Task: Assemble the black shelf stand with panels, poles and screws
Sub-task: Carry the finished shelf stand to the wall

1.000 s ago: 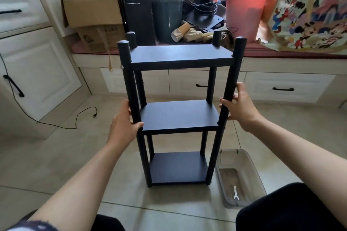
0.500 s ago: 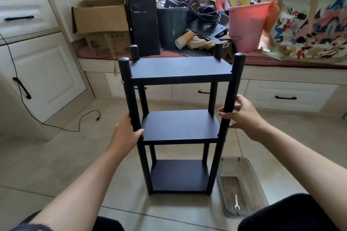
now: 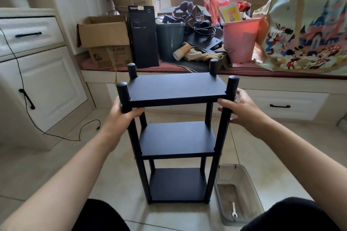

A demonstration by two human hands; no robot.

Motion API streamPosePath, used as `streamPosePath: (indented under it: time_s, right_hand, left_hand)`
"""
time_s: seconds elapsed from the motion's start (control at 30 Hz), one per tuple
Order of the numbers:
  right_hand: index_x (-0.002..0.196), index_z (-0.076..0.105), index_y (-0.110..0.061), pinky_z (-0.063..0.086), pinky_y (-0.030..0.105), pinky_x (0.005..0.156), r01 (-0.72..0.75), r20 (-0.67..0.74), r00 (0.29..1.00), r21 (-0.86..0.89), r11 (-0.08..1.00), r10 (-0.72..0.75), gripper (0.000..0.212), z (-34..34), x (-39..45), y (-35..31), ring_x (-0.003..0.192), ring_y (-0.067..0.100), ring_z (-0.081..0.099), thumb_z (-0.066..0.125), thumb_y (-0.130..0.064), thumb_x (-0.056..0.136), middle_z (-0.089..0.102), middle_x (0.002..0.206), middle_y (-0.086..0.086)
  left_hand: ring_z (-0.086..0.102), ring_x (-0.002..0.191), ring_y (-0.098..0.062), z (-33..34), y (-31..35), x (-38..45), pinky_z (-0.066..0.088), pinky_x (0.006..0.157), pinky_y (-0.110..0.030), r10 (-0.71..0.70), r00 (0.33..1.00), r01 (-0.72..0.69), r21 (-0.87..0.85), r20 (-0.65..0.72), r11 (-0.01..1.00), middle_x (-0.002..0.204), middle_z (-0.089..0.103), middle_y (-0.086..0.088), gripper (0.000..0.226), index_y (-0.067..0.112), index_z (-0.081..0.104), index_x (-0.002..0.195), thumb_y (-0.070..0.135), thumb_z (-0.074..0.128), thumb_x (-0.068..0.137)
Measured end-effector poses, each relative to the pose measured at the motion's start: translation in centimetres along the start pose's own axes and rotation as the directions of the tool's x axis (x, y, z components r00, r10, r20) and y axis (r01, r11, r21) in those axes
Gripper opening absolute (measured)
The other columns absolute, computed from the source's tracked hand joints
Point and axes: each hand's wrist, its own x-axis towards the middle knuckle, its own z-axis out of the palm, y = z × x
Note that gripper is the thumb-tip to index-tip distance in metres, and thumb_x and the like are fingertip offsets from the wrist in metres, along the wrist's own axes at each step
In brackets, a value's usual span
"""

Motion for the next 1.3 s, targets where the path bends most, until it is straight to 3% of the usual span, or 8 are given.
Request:
streamPosePath:
  time_s: [0.2, 0.33, 0.57, 0.7, 0.93, 1.07, 1.2, 1.3]
  right_hand:
    - [0.125, 0.044, -0.03, 0.051, 0.044, 0.084, 0.021, 0.027, 0.999, -0.035, 0.999, -0.02, 0.034, 0.5, 0.2, -1.7, 0.108, 0.017, 0.064, 0.058, -0.04, 0.096, 0.062, 0.12, -0.005]
    - [0.126, 0.045, -0.027, 0.049, 0.034, 0.075, 0.034, -0.045, 0.998, -0.029, 0.999, -0.035, 0.03, 1.0, 1.7, -2.2, 0.107, 0.021, 0.066, 0.051, -0.041, 0.1, 0.06, 0.123, 0.001]
    - [0.128, 0.043, -0.017, 0.048, 0.016, 0.045, 0.049, -0.051, 0.997, -0.009, 0.999, -0.049, 0.028, 1.8, 7.6, -3.0, 0.08, 0.022, 0.07, 0.049, -0.029, 0.103, 0.065, 0.111, 0.011]
    - [0.121, 0.045, -0.012, 0.056, 0.036, 0.061, 0.093, -0.089, 0.992, -0.016, 0.995, -0.095, 0.025, 1.8, 12.7, -3.0, 0.062, 0.021, 0.065, 0.049, -0.028, 0.102, 0.066, 0.091, 0.02]
    - [0.103, 0.053, -0.019, 0.058, 0.055, 0.073, 0.055, -0.091, 0.994, -0.001, 0.998, -0.055, 0.007, 2.2, 22.6, -2.7, 0.061, 0.022, 0.066, 0.05, -0.025, 0.101, 0.067, 0.078, 0.016]
    - [0.108, 0.049, -0.014, 0.056, 0.046, 0.07, -0.029, -0.096, 0.995, 0.004, 1.0, 0.029, 0.014, 2.1, 25.0, -2.6, 0.06, 0.02, 0.064, 0.051, -0.026, 0.101, 0.066, 0.082, 0.017]
    - [0.111, 0.05, -0.012, 0.047, 0.018, 0.05, -0.157, -0.137, 0.979, -0.039, 0.987, 0.15, 0.028, 2.1, 25.6, -2.9, 0.066, 0.018, 0.064, 0.053, -0.037, 0.099, 0.068, 0.087, 0.012]
    - [0.104, 0.055, -0.015, 0.045, 0.027, 0.067, -0.242, -0.16, 0.961, -0.093, 0.966, 0.226, 0.032, 2.2, 25.1, -3.5, 0.076, 0.018, 0.066, 0.051, -0.047, 0.098, 0.068, 0.085, 0.003]
  left_hand:
    - [0.065, 0.115, -0.016, -0.2, 1.5, -0.2, 0.048, 0.096, -0.041, -0.035, 0.991, 0.046, -0.086, 0.127, 0.995, 0.122, 0.068, 0.01, 0.035, 0.044, 0.054, 0.117, 0.036, 0.073, 0.089]
    - [0.067, 0.112, -0.013, 0.4, 1.8, 1.1, 0.052, 0.089, -0.03, 0.027, 1.0, -0.027, -0.045, 0.008, 0.999, 0.124, 0.069, 0.01, 0.028, 0.041, 0.053, 0.125, 0.051, 0.051, 0.098]
    - [0.073, 0.088, -0.028, 2.3, 1.9, 7.7, 0.059, 0.082, -0.045, 0.021, 0.988, -0.029, -0.047, -0.155, 0.998, 0.106, 0.071, -0.002, 0.006, 0.039, 0.055, 0.102, 0.042, 0.051, 0.103]
    - [0.062, 0.056, -0.027, 3.9, 0.9, 12.8, 0.05, 0.052, -0.033, 0.06, 0.954, -0.078, -0.051, -0.295, 0.996, 0.082, 0.073, -0.011, 0.019, 0.027, 0.058, 0.099, 0.044, 0.051, 0.102]
    - [0.048, 0.038, -0.015, 6.4, -1.6, 22.1, 0.035, 0.039, -0.021, 0.06, 0.892, -0.058, 0.018, -0.447, 0.998, 0.061, 0.069, -0.004, 0.033, 0.015, 0.062, 0.085, 0.044, 0.052, 0.097]
    - [0.056, 0.049, -0.02, 6.4, -1.5, 24.1, 0.045, 0.05, -0.027, -0.023, 0.918, 0.034, 0.019, -0.397, 0.999, 0.061, 0.068, -0.004, 0.03, 0.014, 0.064, 0.082, 0.038, 0.055, 0.098]
    - [0.074, 0.075, -0.022, 5.5, -0.2, 24.7, 0.054, 0.079, -0.04, -0.187, 0.938, 0.196, -0.001, -0.292, 0.981, 0.088, 0.076, 0.0, 0.02, 0.024, 0.066, 0.101, 0.041, 0.057, 0.098]
    - [0.074, 0.082, -0.02, 5.0, 1.1, 24.3, 0.05, 0.081, -0.037, -0.351, 0.908, 0.364, 0.014, -0.229, 0.931, 0.092, 0.076, -0.002, 0.031, 0.021, 0.067, 0.101, 0.05, 0.056, 0.097]
